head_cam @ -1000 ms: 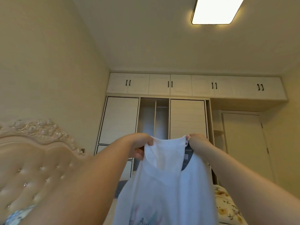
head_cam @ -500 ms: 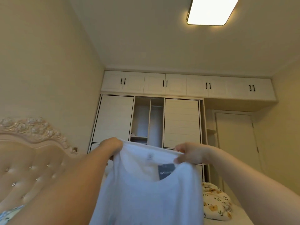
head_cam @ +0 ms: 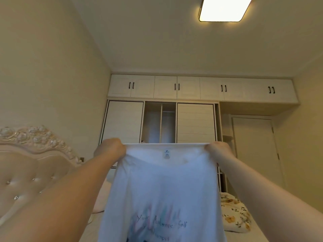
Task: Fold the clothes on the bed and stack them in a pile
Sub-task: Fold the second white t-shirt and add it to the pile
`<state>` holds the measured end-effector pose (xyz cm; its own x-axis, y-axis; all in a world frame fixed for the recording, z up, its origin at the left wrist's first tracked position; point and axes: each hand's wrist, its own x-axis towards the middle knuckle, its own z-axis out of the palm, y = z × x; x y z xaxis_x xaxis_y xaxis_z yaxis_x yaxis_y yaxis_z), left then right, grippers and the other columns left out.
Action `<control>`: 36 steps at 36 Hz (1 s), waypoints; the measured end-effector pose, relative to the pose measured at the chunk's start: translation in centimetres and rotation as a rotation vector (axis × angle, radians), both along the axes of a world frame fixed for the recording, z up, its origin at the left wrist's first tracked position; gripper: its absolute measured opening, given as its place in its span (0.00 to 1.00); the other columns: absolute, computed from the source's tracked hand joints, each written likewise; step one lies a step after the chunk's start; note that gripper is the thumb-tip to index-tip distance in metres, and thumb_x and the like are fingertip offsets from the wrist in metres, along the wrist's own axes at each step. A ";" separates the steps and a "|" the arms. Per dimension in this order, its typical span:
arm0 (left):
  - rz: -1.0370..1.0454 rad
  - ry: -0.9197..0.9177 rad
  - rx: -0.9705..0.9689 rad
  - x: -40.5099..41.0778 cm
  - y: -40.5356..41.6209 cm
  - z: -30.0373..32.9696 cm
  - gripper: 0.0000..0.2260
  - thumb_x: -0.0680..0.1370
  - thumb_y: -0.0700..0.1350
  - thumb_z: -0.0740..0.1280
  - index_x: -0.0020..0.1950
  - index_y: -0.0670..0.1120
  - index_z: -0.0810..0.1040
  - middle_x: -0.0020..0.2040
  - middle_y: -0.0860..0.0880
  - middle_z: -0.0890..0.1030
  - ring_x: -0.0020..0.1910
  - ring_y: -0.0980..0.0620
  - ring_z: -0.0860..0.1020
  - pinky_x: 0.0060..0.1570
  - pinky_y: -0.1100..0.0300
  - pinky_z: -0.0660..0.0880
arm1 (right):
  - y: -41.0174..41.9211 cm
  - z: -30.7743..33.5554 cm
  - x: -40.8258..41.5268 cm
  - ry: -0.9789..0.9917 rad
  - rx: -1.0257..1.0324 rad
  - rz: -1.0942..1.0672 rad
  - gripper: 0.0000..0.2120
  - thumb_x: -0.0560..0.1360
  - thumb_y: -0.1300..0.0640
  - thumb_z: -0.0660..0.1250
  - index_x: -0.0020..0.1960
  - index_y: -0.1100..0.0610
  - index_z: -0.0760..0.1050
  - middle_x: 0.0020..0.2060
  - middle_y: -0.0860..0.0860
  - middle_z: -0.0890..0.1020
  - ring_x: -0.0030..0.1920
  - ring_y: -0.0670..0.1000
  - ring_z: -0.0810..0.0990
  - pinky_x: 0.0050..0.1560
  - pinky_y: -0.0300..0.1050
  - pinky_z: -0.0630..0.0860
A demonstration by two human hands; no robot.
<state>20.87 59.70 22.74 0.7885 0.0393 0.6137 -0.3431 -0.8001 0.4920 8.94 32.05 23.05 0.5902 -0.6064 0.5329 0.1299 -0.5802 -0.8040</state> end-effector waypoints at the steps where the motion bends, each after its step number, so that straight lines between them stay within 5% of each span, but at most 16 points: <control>1: -0.017 -0.097 -0.062 0.0 0.1 0.1 0.13 0.76 0.39 0.59 0.57 0.47 0.78 0.58 0.44 0.78 0.57 0.43 0.76 0.53 0.56 0.72 | 0.2 0.0 -0.1 -0.039 0.121 0.114 0.16 0.77 0.57 0.63 0.61 0.63 0.75 0.45 0.57 0.79 0.46 0.57 0.77 0.52 0.49 0.74; 6: -0.046 -0.196 -0.291 -0.1 0.6 1.5 0.13 0.76 0.38 0.59 0.55 0.48 0.78 0.57 0.42 0.78 0.56 0.41 0.76 0.51 0.55 0.72 | 1.4 -0.4 -1.0 -0.024 0.309 0.376 0.10 0.75 0.53 0.66 0.51 0.59 0.77 0.44 0.57 0.82 0.44 0.57 0.82 0.45 0.48 0.78; 9: -0.043 -0.122 -0.173 0.1 1.4 1.8 0.12 0.77 0.36 0.57 0.54 0.41 0.78 0.57 0.38 0.78 0.57 0.40 0.75 0.51 0.55 0.71 | 1.0 -0.5 -1.8 0.109 -0.062 0.282 0.15 0.78 0.45 0.62 0.47 0.57 0.78 0.43 0.57 0.83 0.41 0.55 0.81 0.43 0.46 0.75; 12: -0.157 -0.113 -0.168 0.1 2.6 1.5 0.10 0.78 0.36 0.56 0.49 0.38 0.77 0.55 0.36 0.78 0.54 0.40 0.76 0.47 0.56 0.70 | 0.1 -0.4 -3.2 0.375 -0.234 0.424 0.26 0.68 0.39 0.71 0.56 0.57 0.77 0.48 0.54 0.85 0.47 0.53 0.84 0.50 0.47 0.80; 15: -0.362 -0.007 -0.295 -0.2 3.6 0.6 0.11 0.79 0.37 0.57 0.41 0.42 0.76 0.44 0.39 0.77 0.38 0.45 0.75 0.37 0.60 0.69 | -1.2 0.1 -4.1 0.376 -0.173 0.607 0.34 0.58 0.43 0.77 0.60 0.57 0.76 0.52 0.55 0.84 0.53 0.57 0.83 0.59 0.55 0.77; 17: -0.524 0.194 -0.420 -0.7 4.0 -0.1 0.11 0.78 0.40 0.58 0.40 0.41 0.77 0.36 0.40 0.79 0.31 0.46 0.75 0.32 0.63 0.69 | -2.0 0.5 -4.4 0.291 -0.146 0.589 0.29 0.60 0.46 0.76 0.58 0.58 0.77 0.51 0.56 0.84 0.52 0.58 0.83 0.59 0.56 0.76; 21: -0.851 0.415 -0.528 -0.6 4.3 -0.5 0.17 0.75 0.51 0.64 0.50 0.39 0.82 0.46 0.38 0.84 0.39 0.42 0.83 0.39 0.56 0.78 | -2.6 1.0 -4.5 0.088 -0.305 0.337 0.09 0.74 0.50 0.70 0.44 0.56 0.82 0.37 0.53 0.85 0.38 0.54 0.82 0.44 0.48 0.77; 25: -1.149 0.398 -0.494 -0.5 4.7 0.0 0.31 0.62 0.60 0.79 0.57 0.42 0.82 0.57 0.38 0.81 0.55 0.40 0.81 0.47 0.52 0.80 | -3.6 1.6 -4.1 -0.093 -0.286 0.232 0.12 0.76 0.52 0.68 0.36 0.55 0.81 0.29 0.50 0.80 0.32 0.51 0.76 0.37 0.43 0.71; 27: -1.134 0.381 -0.434 -0.4 4.8 0.2 0.35 0.60 0.57 0.81 0.60 0.40 0.79 0.58 0.38 0.81 0.55 0.40 0.81 0.49 0.50 0.80 | -4.1 1.9 -4.1 -0.117 -0.267 0.201 0.11 0.76 0.52 0.68 0.38 0.55 0.82 0.31 0.51 0.82 0.34 0.52 0.78 0.38 0.45 0.73; 30: -1.033 0.295 -0.411 -0.4 4.5 0.4 0.24 0.72 0.56 0.72 0.60 0.40 0.77 0.56 0.39 0.82 0.54 0.40 0.81 0.53 0.49 0.78 | -4.4 2.4 -4.1 -0.129 -0.291 0.161 0.12 0.76 0.52 0.68 0.36 0.54 0.82 0.30 0.50 0.82 0.33 0.52 0.78 0.39 0.45 0.73; 33: -0.985 0.159 -0.437 -0.5 4.1 0.7 0.17 0.76 0.54 0.64 0.56 0.43 0.80 0.52 0.43 0.84 0.48 0.46 0.83 0.43 0.58 0.79 | -4.2 2.7 -3.9 -0.122 -0.324 0.141 0.12 0.76 0.52 0.67 0.36 0.54 0.82 0.29 0.49 0.82 0.33 0.51 0.79 0.38 0.44 0.72; 36: -0.712 -0.065 -0.249 -1.0 3.9 1.3 0.13 0.79 0.54 0.63 0.43 0.48 0.81 0.40 0.52 0.84 0.36 0.55 0.81 0.35 0.64 0.73 | -3.5 3.3 -4.6 -0.123 -0.337 0.192 0.12 0.77 0.53 0.67 0.37 0.55 0.81 0.26 0.46 0.81 0.27 0.44 0.78 0.32 0.39 0.71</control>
<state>19.83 63.56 24.00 0.6377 -0.3222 0.6996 -0.7700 -0.2425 0.5902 4.35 28.60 26.33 0.5950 -0.2706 0.7568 0.3448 -0.7646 -0.5445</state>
